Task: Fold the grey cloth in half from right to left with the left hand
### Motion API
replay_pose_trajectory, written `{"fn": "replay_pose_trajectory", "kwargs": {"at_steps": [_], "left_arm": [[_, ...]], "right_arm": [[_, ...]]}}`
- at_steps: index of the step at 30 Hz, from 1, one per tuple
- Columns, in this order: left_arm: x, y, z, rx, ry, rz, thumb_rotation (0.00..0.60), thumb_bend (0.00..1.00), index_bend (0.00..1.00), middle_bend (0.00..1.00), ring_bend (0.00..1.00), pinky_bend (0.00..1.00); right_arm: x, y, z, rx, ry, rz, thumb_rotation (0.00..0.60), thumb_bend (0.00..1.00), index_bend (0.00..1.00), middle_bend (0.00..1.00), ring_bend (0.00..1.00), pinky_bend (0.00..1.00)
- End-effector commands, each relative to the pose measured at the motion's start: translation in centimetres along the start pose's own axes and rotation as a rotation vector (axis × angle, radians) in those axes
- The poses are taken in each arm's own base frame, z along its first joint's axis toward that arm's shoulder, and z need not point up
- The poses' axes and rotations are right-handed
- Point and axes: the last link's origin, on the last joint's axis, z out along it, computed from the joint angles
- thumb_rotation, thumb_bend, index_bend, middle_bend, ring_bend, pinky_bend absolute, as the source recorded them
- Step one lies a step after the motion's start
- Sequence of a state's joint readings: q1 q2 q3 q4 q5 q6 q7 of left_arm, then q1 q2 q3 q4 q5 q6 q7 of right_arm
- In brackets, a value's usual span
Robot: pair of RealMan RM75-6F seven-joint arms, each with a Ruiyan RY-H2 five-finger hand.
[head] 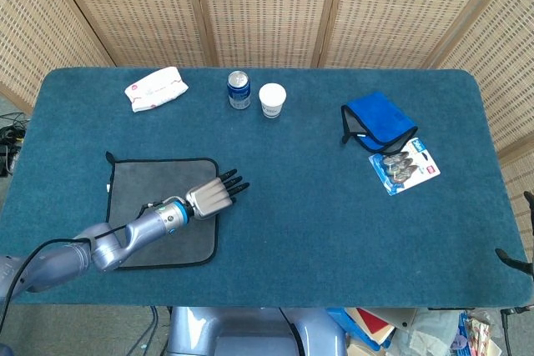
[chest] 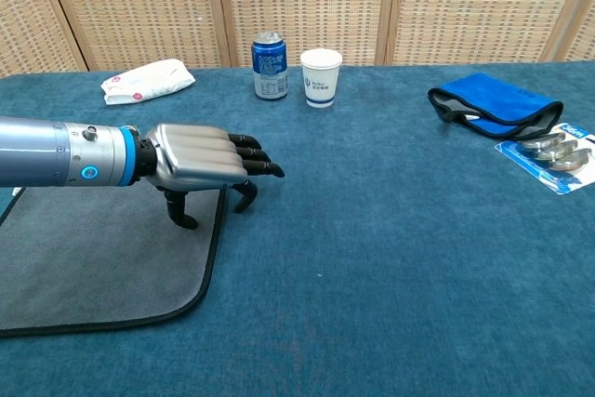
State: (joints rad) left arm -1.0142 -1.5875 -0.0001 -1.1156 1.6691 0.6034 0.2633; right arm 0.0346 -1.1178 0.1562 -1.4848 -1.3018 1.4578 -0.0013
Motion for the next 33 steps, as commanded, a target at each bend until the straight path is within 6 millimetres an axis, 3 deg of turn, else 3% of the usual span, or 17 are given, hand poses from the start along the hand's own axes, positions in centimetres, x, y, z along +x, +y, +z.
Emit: {"fn": "replay_pose_trajectory", "kwargs": {"at_steps": [1, 20, 25, 33], "left_arm": [[-0.1, -0.1, -0.2, 0.005, -0.004, 0.000, 0.600, 0.24, 0.43, 0.00, 0.00, 0.00], [-0.7, -0.6, -1.3, 0.029, -0.017, -0.004, 0.600, 0.29, 0.47, 0.00, 0.00, 0.00], [-0.7, -0.4, -1.1, 0.027, -0.012, -0.009, 0.600, 0.37, 0.48, 0.00, 0.00, 0.00], [-0.7, -0.2, -1.0, 0.026, -0.009, -0.014, 0.600, 0.40, 0.51, 0.00, 0.00, 0.00]], "right_arm": [[0.0, 0.0, 0.1, 0.000, 0.000, 0.002, 0.600, 0.00, 0.05, 0.00, 0.00, 0.00], [0.2, -0.1, -0.1, 0.007, 0.002, 0.010, 0.600, 0.00, 0.05, 0.00, 0.00, 0.00], [0.1, -0.1, -0.1, 0.007, 0.000, 0.010, 0.600, 0.00, 0.05, 0.00, 0.00, 0.00], [0.1, -0.1, -0.1, 0.007, -0.003, 0.011, 0.600, 0.00, 0.05, 0.00, 0.00, 0.00]]}}
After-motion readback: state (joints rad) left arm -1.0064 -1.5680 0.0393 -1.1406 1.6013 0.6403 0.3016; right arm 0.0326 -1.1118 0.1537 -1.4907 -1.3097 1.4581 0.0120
